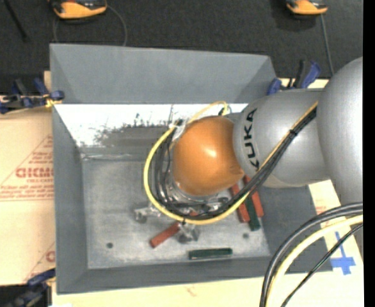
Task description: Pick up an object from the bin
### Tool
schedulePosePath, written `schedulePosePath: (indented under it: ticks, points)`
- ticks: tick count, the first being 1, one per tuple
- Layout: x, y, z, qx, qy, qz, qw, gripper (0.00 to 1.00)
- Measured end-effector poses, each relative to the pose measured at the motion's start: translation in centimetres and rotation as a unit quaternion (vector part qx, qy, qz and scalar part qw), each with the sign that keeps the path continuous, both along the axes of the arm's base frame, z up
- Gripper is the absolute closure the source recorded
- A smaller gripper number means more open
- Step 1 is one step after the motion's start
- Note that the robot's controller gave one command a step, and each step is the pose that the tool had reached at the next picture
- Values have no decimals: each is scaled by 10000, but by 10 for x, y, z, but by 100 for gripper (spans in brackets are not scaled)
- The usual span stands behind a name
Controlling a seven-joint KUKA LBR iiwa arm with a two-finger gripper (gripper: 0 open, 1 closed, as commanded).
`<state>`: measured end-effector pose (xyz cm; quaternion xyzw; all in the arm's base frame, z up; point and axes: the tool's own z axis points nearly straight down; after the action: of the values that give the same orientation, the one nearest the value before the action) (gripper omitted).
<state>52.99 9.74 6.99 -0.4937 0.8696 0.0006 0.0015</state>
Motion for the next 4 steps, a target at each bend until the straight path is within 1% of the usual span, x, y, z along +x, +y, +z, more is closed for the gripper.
schedulePosePath:
  ticks: [1, 2, 3, 4]
  points:
    - [0, 0, 1, 4, 5, -24, 10000, 100]
    - [41, -18, 117, -5, -58, 13, 10000, 100]
    - [-60, 5, 124, -2, 21, -20, 10000, 100]
    - [-55, 45, 92, -8, 7, 1122, 9937, 100]
